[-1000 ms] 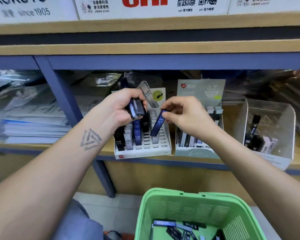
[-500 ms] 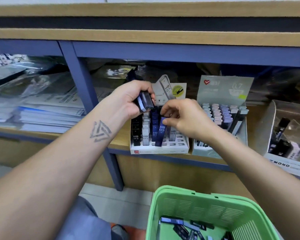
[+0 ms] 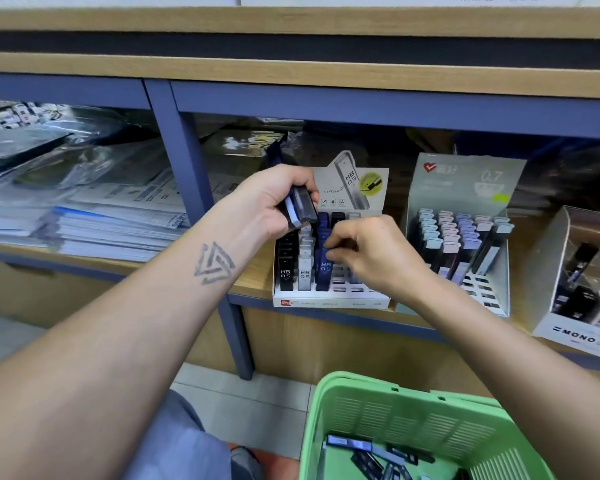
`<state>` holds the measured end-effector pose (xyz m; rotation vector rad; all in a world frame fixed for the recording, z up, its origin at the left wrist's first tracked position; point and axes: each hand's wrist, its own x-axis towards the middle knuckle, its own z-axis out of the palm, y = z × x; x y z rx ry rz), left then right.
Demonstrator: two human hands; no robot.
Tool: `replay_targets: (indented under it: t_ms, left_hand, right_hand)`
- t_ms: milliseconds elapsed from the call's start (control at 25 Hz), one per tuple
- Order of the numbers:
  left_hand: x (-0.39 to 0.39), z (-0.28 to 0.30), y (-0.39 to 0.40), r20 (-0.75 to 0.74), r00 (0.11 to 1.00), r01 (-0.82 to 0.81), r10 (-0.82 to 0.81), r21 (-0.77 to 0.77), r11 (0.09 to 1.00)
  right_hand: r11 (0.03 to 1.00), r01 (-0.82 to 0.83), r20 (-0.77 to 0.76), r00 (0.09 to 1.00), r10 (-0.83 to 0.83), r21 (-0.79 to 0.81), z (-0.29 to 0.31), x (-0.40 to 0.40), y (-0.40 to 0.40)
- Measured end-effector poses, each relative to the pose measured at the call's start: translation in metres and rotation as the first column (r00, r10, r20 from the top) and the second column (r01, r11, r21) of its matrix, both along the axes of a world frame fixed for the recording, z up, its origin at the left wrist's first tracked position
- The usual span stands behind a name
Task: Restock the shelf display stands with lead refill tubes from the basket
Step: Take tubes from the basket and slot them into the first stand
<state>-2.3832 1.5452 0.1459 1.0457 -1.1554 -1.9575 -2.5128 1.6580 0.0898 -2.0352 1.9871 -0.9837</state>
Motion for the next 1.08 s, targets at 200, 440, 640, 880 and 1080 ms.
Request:
replay_targets:
  t_ms: [200, 440, 640, 880, 1080]
  left_hand:
    - [-0.002, -0.001, 0.000, -0.014, 1.000, 0.001, -0.001, -0.026, 1.000]
    - [-0.003, -0.002, -0.001, -0.067, 0.998, -0.026, 0.023, -0.047, 0.999]
    - [-0.008, -0.002, 0.003, -0.119, 0.993, -0.021, 0.014, -0.065, 0.998]
    - [-0.019, -0.006, 0.011, -0.094, 0.996, -0.013, 0.006, -0.068, 0.998]
    - [-0.026, -0.007, 0.013, -0.103, 0.995, -0.018, 0.016, -0.023, 1.000]
  right_hand:
    - [0.997, 0.002, -0.118, 0.993, -0.011, -0.075, -0.008, 0.003, -0.004]
    - [0.999, -0.025, -0.173, 0.985, 0.021, -0.021, -0.009, 0.006, 0.002]
    - [0.998, 0.042, 0.098, 0.994, -0.047, 0.051, 0.007, 0.003, 0.004]
    - [0.999, -0.038, 0.702, 0.711, 0.032, -0.007, 0.025, 0.003, 0.008]
    - [0.999, 0.018, 0.710, 0.704, 0.017, -0.042, 0.021, -0.007, 0.009]
